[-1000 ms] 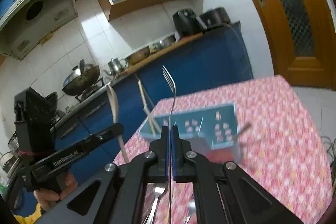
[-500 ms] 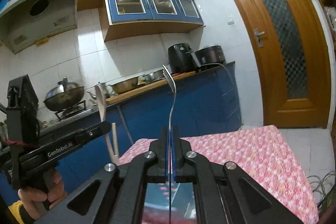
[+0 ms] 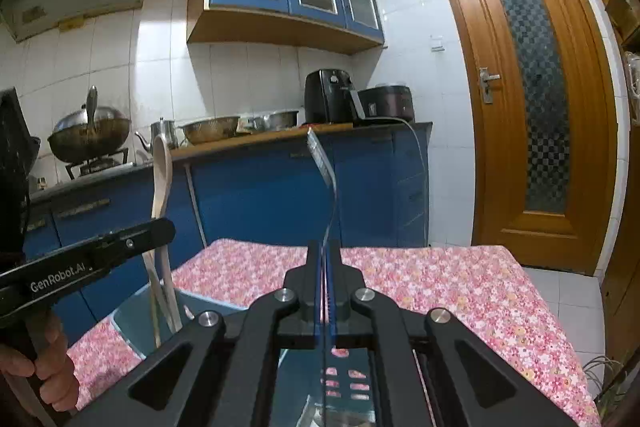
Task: Organize utensils
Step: 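Carry the metal fork and beige spoon upright over the blue Box holder, then open both grippers to drop the fork and spoon into the holder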
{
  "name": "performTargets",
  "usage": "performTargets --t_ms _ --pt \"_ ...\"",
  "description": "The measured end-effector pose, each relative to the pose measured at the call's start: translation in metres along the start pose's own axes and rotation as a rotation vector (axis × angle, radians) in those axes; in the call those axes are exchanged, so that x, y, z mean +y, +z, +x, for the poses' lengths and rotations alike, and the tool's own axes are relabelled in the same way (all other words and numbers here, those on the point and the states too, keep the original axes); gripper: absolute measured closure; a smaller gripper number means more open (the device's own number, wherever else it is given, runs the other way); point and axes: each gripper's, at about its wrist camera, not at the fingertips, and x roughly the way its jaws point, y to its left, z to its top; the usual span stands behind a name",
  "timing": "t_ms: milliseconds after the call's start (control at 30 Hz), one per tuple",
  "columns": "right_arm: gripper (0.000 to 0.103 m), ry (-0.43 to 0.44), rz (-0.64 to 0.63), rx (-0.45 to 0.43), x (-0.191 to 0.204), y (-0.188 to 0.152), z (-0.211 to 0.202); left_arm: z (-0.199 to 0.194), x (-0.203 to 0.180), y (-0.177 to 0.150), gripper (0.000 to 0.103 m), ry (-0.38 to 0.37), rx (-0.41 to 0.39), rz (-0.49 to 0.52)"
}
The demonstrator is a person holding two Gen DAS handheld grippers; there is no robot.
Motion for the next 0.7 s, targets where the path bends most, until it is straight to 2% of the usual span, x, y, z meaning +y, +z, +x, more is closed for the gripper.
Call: performTargets --t_ms 200,267,333,567,700 --pt "0.099 0.019 0.023 0.01 -0.001 0.0 -0.006 0.003 -0.008 -0.006 0.097 0.009 0.026 0.032" --pt "0.096 0.021 0.026 0.012 0.0 0.001 -0.008 0.002 -0.009 -0.006 0.079 0.01 0.027 0.032" --pt "0.092 0.026 0.036 0.011 -0.001 0.001 -0.009 0.0 -0.01 -0.006 0.071 0.004 0.029 0.03" --pt "0.09 0.047 0.079 0.015 -0.001 0.006 -0.017 -0.01 -0.01 -0.002 0.071 -0.005 0.036 0.015" --pt "0.085 0.054 0.086 0.036 0.001 0.01 -0.022 -0.018 -0.01 0.0 0.071 -0.01 0.056 0.006"
